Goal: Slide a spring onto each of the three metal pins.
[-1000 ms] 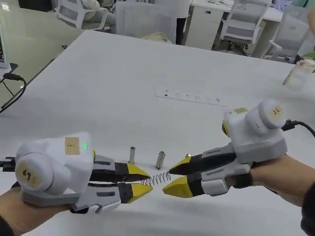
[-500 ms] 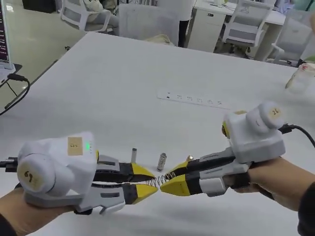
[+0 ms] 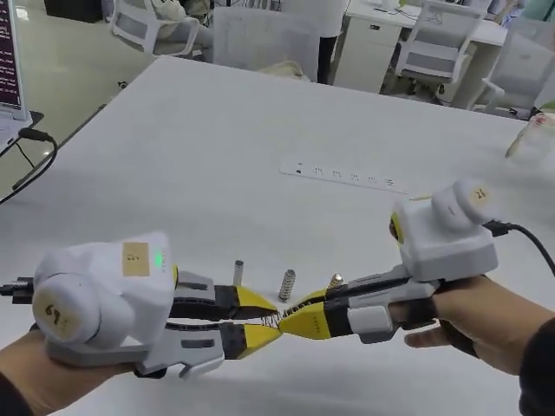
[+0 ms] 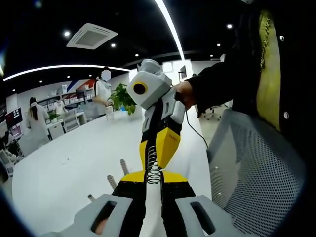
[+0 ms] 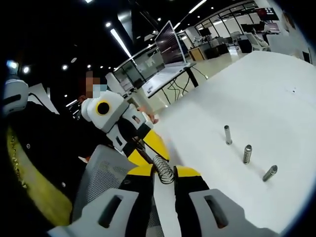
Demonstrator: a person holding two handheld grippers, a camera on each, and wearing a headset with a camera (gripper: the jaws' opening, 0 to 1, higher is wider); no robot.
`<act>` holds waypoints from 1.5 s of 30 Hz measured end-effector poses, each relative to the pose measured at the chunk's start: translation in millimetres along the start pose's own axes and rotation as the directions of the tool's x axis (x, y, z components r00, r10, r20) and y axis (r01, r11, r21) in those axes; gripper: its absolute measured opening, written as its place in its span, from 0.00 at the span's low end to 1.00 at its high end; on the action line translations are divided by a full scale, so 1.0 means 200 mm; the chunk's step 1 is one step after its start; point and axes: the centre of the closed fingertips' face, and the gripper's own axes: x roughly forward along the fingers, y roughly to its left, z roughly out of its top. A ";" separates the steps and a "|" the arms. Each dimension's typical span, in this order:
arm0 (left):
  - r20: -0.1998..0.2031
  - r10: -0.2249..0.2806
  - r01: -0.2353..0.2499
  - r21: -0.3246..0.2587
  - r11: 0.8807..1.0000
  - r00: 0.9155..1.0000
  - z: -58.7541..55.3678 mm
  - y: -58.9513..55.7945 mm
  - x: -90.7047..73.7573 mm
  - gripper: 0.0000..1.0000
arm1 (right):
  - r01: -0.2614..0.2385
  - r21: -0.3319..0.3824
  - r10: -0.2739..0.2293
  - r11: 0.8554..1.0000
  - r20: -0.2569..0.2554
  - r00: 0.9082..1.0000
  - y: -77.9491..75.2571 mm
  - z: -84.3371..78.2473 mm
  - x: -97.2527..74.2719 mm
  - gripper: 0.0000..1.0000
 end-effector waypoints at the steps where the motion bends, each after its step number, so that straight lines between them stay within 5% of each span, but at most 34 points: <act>1: -0.003 0.000 0.000 0.002 1.000 1.000 0.00 0.00 0.00 0.03 | 0.001 -0.002 -0.001 1.000 -0.004 1.000 0.00 0.00 0.00 0.12; 8: -0.032 -0.009 0.009 0.026 1.000 0.999 -0.02 -0.01 0.02 0.03 | 0.050 -0.083 -0.056 0.995 -0.066 0.996 0.03 0.01 0.02 0.09; 17: -0.043 0.019 -0.018 0.027 0.999 0.999 -0.03 0.02 0.03 0.02 | 0.169 -0.128 -0.187 0.977 -0.146 0.971 0.00 0.03 0.05 0.09; 26: -0.047 0.076 -0.074 0.041 0.996 0.996 -0.04 0.07 0.03 0.02 | 0.291 -0.097 -0.305 0.952 -0.206 0.930 -0.05 0.06 0.06 0.09; 29: -0.053 0.083 -0.081 0.055 0.995 0.995 -0.04 0.08 0.04 0.02 | 0.319 -0.135 -0.344 0.938 -0.245 0.907 -0.06 0.05 0.06 0.09; 33: -0.063 0.080 -0.075 0.078 0.994 0.995 -0.05 0.07 0.06 0.02 | 0.329 -0.147 -0.358 0.933 -0.273 0.893 -0.06 0.04 0.06 0.09; 45: -0.076 0.078 -0.071 0.097 0.993 0.994 -0.06 0.05 0.08 0.03 | 0.316 -0.155 -0.351 0.936 -0.318 0.881 -0.07 0.00 0.04 0.08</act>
